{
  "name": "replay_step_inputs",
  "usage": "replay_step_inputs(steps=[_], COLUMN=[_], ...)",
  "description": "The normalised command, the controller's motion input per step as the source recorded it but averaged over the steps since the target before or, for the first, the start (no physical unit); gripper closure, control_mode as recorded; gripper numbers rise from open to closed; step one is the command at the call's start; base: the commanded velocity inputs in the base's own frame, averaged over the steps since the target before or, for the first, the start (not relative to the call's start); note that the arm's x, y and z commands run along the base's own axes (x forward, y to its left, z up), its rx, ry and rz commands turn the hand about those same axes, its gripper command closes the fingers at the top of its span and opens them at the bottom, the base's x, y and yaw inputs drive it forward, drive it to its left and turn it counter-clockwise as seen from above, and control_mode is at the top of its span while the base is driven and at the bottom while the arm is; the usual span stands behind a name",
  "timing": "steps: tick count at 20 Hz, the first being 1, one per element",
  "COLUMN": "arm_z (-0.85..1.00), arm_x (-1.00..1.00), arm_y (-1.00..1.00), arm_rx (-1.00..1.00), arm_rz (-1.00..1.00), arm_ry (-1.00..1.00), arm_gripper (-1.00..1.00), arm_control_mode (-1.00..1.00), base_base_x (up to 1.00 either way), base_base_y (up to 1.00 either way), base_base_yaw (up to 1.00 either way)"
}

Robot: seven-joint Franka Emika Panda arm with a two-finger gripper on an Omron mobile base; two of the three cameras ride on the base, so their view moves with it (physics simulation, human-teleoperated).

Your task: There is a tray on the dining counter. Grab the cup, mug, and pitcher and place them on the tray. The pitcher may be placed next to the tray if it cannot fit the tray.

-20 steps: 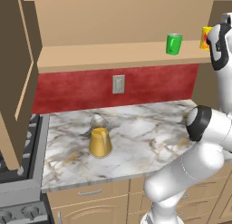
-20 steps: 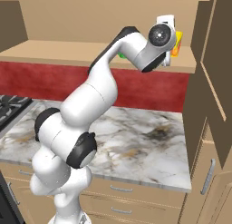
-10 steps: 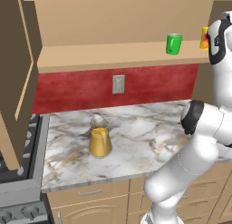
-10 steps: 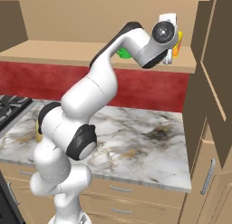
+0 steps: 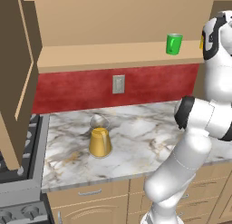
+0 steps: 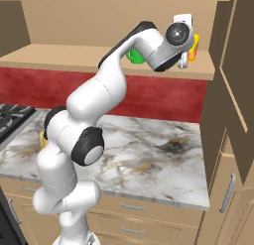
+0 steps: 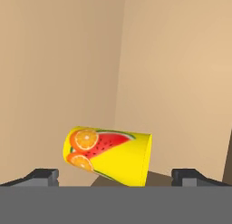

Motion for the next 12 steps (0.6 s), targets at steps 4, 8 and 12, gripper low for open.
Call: replay_step_inputs(steps=[4, 8, 12], arm_z=[0.00, 0.00, 0.00], arm_x=[0.14, 0.04, 0.00], arm_y=[-0.02, -0.14, -0.16], arm_rx=[0.00, 0.00, 0.00], arm_rz=[0.00, 0.00, 0.00], arm_ry=[0.00, 0.00, 0.00], arm_gripper=[-1.00, -1.00, -1.00], arm_control_mode=[-1.00, -1.00, -1.00], base_base_x=[0.00, 0.00, 0.00], base_base_y=[0.00, 0.00, 0.00], base_base_yaw=[0.00, 0.00, 0.00])
